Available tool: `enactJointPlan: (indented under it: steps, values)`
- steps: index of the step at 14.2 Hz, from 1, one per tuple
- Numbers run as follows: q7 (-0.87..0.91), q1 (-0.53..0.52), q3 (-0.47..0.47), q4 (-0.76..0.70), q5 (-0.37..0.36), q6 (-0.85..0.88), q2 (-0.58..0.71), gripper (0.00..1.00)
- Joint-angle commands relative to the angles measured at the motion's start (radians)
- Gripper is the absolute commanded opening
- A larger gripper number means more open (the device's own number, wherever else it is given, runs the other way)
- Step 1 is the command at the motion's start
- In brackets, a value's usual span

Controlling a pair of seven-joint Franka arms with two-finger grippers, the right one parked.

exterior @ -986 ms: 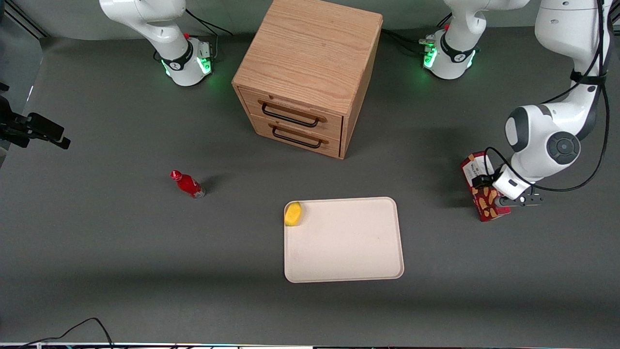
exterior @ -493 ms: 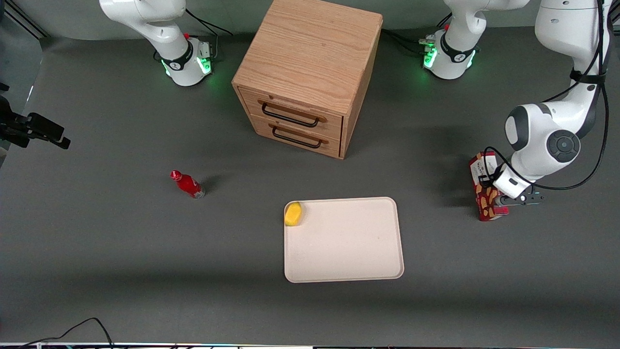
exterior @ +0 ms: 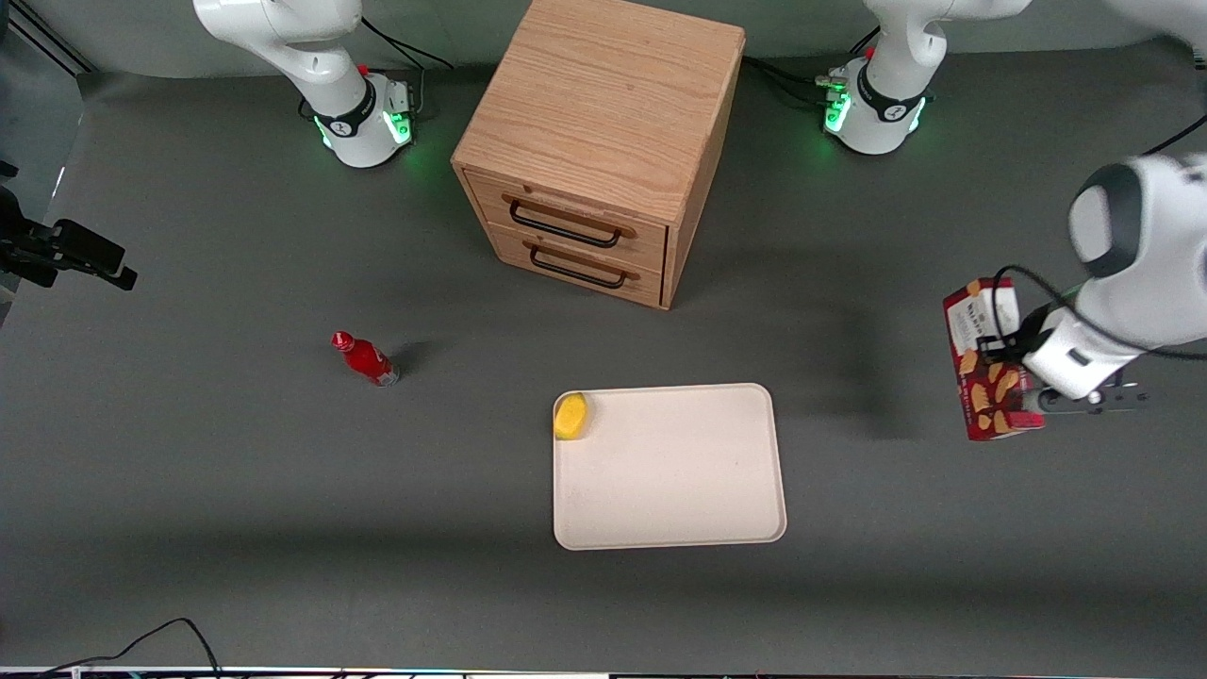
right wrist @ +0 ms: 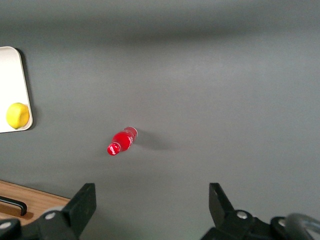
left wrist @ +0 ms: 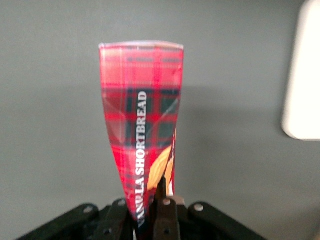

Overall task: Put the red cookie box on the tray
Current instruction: 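Carry the held box with the left gripper over the white tray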

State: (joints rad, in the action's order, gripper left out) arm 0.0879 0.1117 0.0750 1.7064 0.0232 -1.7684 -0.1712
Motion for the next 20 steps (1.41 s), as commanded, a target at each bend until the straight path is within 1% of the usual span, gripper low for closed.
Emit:
enactJointPlan:
  steps: [1, 2, 4, 5, 7, 9, 11, 12, 15, 17, 20]
  values:
    - [0.197, 0.009, -0.137, -0.174, 0.001, 0.132, -0.047, 0.00]
    - [0.278, 0.011, -0.199, -0.177, -0.003, 0.121, -0.060, 0.00]
    - [0.393, 0.014, -0.303, -0.204, -0.019, 0.062, -0.131, 0.00]
    - [0.424, 0.020, -0.337, -0.209, -0.040, 0.016, -0.173, 0.00]
    - [0.435, 0.034, -0.366, -0.209, -0.075, -0.084, -0.269, 0.00]
    - [0.461, 0.054, -0.373, -0.211, -0.112, -0.205, -0.362, 0.00]
    - [0.499, 0.069, -0.377, -0.217, -0.175, -0.317, -0.443, 0.00]
    - [0.510, 0.069, -0.379, -0.232, -0.204, -0.347, -0.476, 0.00]
    - [0.513, 0.098, -0.379, -0.296, -0.244, -0.370, -0.559, 0.00]
    - [0.513, 0.098, -0.379, -0.317, -0.279, -0.376, -0.594, 0.00]
    - [0.510, 0.094, -0.371, -0.317, -0.289, -0.450, -0.613, 0.00]
